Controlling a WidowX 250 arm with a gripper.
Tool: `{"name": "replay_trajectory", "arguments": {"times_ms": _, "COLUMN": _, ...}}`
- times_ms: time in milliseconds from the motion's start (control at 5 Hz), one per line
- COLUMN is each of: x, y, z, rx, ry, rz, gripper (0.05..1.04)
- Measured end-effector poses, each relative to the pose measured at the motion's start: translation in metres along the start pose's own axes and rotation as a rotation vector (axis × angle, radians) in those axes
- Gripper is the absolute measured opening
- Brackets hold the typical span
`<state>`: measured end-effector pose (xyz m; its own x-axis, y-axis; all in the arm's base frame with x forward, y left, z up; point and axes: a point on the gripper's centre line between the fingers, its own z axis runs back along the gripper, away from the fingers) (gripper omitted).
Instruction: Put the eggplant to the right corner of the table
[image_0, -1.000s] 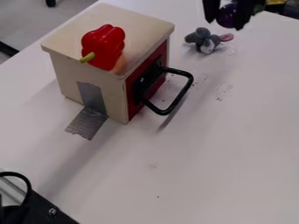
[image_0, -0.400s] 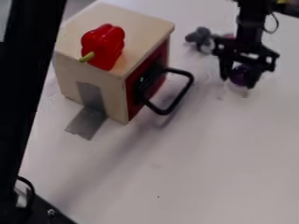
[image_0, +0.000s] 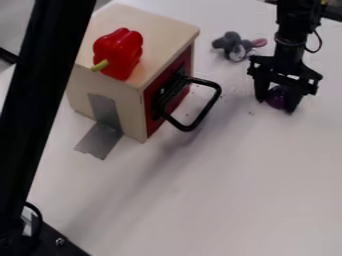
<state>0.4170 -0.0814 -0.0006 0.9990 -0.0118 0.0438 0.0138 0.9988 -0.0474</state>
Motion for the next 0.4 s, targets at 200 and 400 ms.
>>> {"name": "replay_trajectory", "arguments": {"times_ms": 200, "x": -0.005, "y": 0.001, "z": 0.014, "rx": 0.01, "ry": -0.012, "rz": -0.004, "gripper": 1.001}}
{"name": "replay_trajectory", "arguments": {"times_ms": 400, "x": -0.001, "y": -0.004, "z": 0.072, "rx": 0.015, "ry": -0.146, "rz": -0.033, "gripper": 1.001}}
